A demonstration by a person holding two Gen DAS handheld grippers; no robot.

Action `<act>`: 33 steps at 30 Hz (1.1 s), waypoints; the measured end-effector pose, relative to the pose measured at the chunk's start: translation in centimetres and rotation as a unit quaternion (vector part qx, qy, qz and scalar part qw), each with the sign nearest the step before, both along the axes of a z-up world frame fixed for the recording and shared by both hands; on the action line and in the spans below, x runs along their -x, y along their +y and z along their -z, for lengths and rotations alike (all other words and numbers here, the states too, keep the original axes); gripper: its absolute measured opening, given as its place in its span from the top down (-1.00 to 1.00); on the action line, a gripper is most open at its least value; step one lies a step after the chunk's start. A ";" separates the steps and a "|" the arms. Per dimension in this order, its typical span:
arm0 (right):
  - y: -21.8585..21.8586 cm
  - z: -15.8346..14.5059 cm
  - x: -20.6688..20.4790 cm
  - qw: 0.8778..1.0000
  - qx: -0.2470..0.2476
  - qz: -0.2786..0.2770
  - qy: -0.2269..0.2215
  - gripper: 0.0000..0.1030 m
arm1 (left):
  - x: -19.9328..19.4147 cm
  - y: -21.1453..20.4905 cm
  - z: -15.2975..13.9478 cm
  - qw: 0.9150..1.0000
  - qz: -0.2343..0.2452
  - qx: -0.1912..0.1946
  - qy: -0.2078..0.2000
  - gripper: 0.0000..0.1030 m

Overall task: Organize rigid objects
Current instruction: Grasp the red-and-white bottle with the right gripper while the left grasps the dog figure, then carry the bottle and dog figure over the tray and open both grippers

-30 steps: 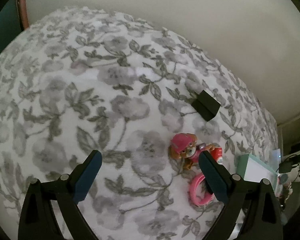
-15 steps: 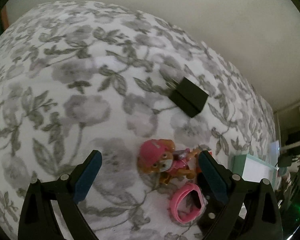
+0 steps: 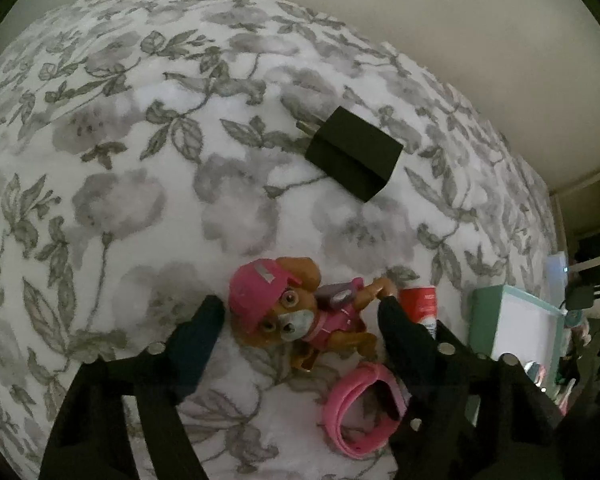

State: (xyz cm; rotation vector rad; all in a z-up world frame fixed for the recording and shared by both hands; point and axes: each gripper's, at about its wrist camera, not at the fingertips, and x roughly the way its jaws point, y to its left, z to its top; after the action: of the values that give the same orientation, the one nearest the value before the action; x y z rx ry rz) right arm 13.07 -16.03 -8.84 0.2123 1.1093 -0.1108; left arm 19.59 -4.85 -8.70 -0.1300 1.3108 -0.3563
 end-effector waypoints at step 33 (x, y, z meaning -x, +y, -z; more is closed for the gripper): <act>-2.8 -4.5 0.9 0.998 -0.037 0.028 -0.041 0.42 | 0.3 2.2 -8.1 0.992 0.003 0.107 -0.068 0.21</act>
State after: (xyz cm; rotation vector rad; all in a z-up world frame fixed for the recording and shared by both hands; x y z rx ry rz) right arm 12.14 -18.87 -4.32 0.3123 1.0276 -0.1106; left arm 19.26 -2.60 -0.55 -0.2787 1.1368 -0.5020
